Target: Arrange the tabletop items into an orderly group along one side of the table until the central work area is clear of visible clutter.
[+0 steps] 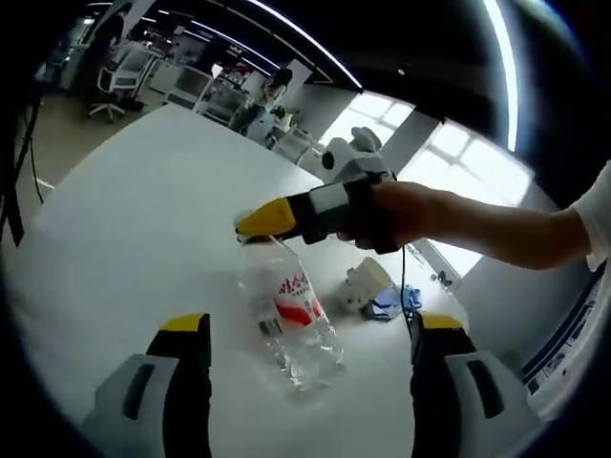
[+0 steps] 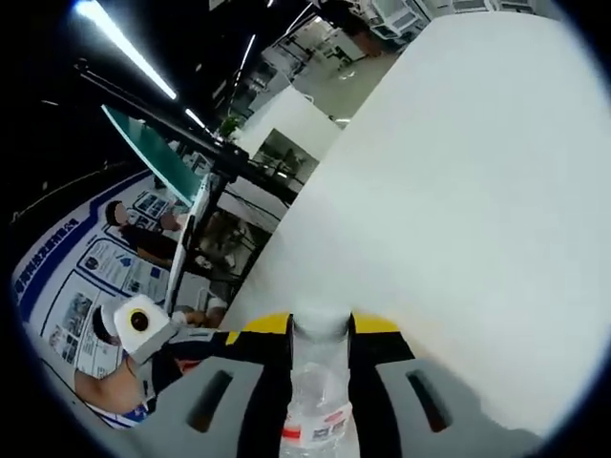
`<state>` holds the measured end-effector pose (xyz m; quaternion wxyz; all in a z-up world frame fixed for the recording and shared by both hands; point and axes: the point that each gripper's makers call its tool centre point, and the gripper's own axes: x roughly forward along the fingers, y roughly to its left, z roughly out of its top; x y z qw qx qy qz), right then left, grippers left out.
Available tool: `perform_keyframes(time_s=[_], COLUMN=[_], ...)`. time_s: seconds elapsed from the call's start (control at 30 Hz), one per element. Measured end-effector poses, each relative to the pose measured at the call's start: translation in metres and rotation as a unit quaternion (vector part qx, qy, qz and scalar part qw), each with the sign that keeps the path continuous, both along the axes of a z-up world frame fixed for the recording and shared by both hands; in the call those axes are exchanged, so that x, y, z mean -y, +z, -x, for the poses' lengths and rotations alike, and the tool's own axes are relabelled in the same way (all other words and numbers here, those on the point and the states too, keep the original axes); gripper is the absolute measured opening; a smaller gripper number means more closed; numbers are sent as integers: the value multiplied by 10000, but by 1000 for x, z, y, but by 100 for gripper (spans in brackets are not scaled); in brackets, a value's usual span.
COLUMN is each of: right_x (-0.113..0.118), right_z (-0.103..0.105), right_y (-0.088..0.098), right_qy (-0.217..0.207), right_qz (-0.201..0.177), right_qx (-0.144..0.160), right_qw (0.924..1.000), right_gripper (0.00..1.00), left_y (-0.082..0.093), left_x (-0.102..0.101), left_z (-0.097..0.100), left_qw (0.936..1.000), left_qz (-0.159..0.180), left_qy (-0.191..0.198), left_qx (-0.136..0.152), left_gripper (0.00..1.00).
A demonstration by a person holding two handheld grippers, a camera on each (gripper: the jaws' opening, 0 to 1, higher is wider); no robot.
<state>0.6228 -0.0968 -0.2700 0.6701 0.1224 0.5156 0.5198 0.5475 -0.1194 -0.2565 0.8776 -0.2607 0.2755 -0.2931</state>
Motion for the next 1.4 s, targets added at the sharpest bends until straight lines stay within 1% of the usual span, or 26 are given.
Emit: perform_keyframes(time_s=[0.13, 0.3, 0.37, 0.43, 0.53, 0.63, 0.7, 0.77, 0.87, 0.93, 1.03, 1.07, 1.17, 1.4], right_x=[0, 0, 0, 1, 2, 2, 3, 4, 6, 8, 10, 11, 13, 21], right_z=[3, 6, 5, 5, 6, 6, 5, 6, 6, 5, 6, 7, 9, 12], right_y=[4, 10, 12, 14, 16, 19, 20, 21, 23, 23, 26, 28, 31, 37], right_qy=[18, 66, 64, 90, 98, 106, 120, 125, 119, 72, 47, 73, 53, -68], right_qz=[6, -25, -34, -46, -35, -53, -40, -64, -63, -51, -71, -61, -54, -107], right_qx=[132, 261, 287, 336, 383, 460, 536, 555, 619, 648, 691, 782, 898, 1068], right_qw=[9999, 9996, 9996, 9994, 9992, 9989, 9985, 9984, 9980, 9979, 9976, 9969, 9959, 9942], right_gripper=[19, 19, 19, 19, 19, 19, 19, 19, 19, 19, 19, 19, 19, 19], left_y=[-5, -12, -16, -19, -20, -23, -24, -26, -29, -29, -28, -27, -25, -20], left_x=[3, 6, 10, 16, 23, 30, 32, 35, 35, 37, 39, 39, 41, 47], left_z=[-9, -20, -25, -26, -28, -30, -30, -28, -31, -31, -30, -29, -27, -23], left_qw=[9999, 9997, 9995, 9995, 9990, 9986, 9984, 9977, 9975, 9971, 9963, 9959, 9952, 9936], left_qz=[105, 214, 277, 249, 302, 257, 248, 188, 125, 166, 141, 178, 177, 93], left_qy=[-14, -45, -91, -187, -309, -445, -501, -640, -676, -730, -837, -879, -965, -1125], left_qx=[-4, -54, -74, -80, -113, -118, -109, -101, -150, -161, -106, -115, -36, 53], left_gripper=[87, 82, 81, 80, 76, 67, 59, 51, 46, 46, 45, 44, 43, 41])
